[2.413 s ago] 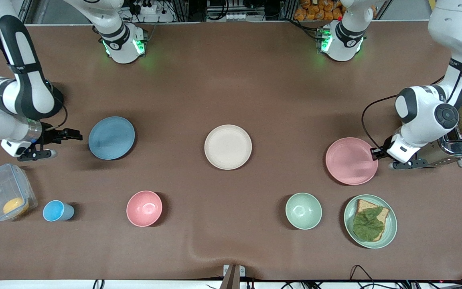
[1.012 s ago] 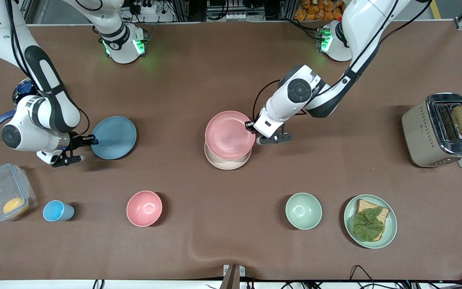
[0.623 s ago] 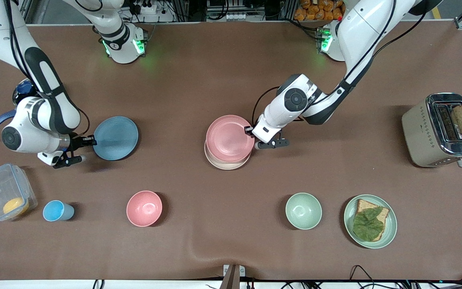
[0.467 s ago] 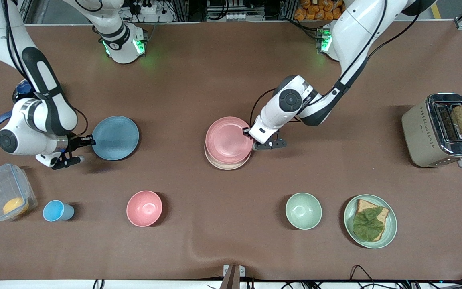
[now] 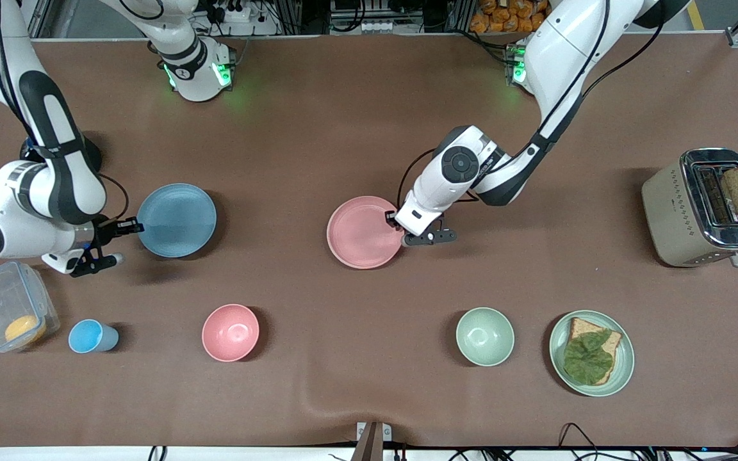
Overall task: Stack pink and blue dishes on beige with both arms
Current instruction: 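Release the pink plate while the right gripper lifts the blue plate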
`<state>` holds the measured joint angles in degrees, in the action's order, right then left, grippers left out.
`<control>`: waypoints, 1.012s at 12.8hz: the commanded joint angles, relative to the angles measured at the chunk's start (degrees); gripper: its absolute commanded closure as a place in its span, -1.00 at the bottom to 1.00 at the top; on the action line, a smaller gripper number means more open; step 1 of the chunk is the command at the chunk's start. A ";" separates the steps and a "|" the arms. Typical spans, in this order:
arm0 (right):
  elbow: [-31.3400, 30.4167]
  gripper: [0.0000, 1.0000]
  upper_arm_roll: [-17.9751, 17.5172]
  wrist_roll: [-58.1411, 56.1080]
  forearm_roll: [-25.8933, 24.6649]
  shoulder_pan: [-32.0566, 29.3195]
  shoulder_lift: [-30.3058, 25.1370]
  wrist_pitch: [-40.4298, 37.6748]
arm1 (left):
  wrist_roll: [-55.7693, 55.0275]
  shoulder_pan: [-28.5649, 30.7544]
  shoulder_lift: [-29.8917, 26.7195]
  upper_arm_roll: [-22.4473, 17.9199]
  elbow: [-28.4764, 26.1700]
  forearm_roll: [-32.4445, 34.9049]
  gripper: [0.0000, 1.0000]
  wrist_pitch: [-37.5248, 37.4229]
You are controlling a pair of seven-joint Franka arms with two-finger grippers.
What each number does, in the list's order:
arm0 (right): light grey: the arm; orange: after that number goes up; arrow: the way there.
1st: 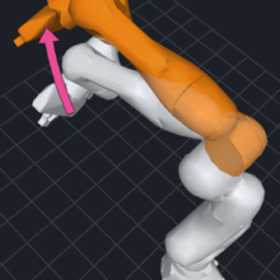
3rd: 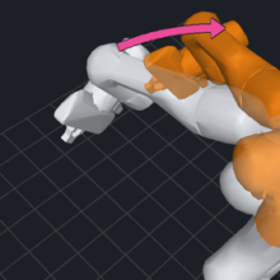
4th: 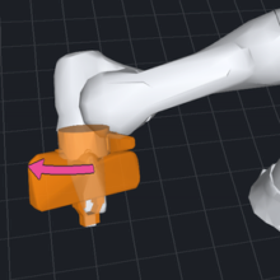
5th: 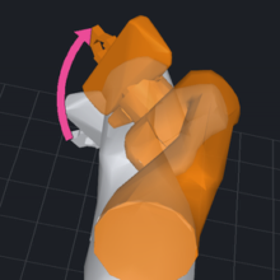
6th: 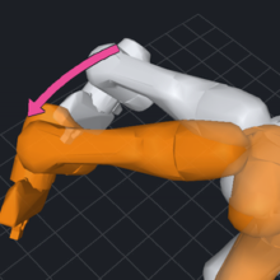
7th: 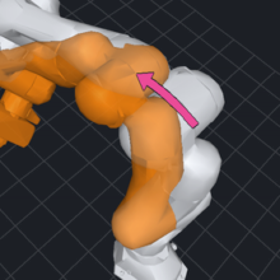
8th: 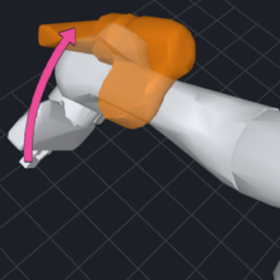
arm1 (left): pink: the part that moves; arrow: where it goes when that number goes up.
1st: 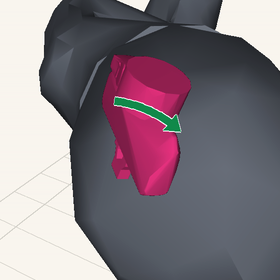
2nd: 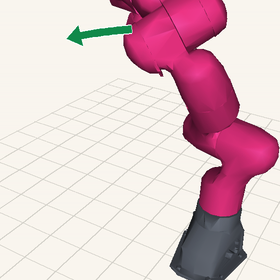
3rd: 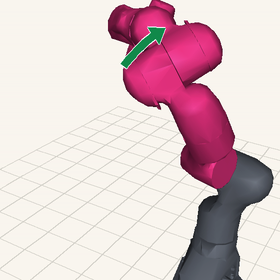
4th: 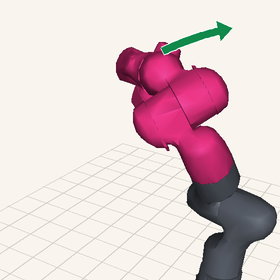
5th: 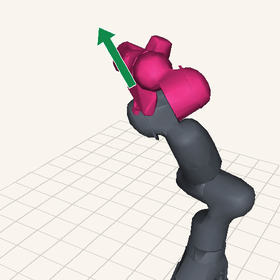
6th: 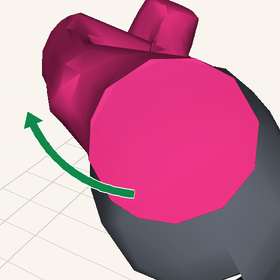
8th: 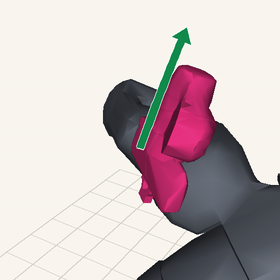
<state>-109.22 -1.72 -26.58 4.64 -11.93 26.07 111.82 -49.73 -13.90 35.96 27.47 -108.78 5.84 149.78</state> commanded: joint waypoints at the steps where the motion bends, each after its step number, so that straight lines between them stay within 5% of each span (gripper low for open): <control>1: 4.27 1.00 0.22 1.79 0.98 1.11 1.08 -4.23 | -1.42 -0.33 -0.62 -0.23 1.46 1.55 -1.00 0.25; 5: 9.10 1.00 0.13 10.03 2.38 5.23 1.08 -11.17 | -0.64 2.56 -11.76 -1.19 1.46 1.81 -1.00 -6.31; 9: 11.92 1.00 0.22 21.19 8.18 12.35 1.08 -14.27 | 9.18 11.68 -21.88 -1.63 1.64 6.98 -1.00 -11.79; 13: 13.23 1.00 0.22 31.30 15.12 20.60 2.92 -13.56 | 21.15 16.62 -24.36 -1.46 15.83 6.21 -1.00 -33.70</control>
<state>-98.68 -1.99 0.43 16.89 5.57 26.68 98.83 -31.77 2.35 11.59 25.69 -100.15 11.37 125.63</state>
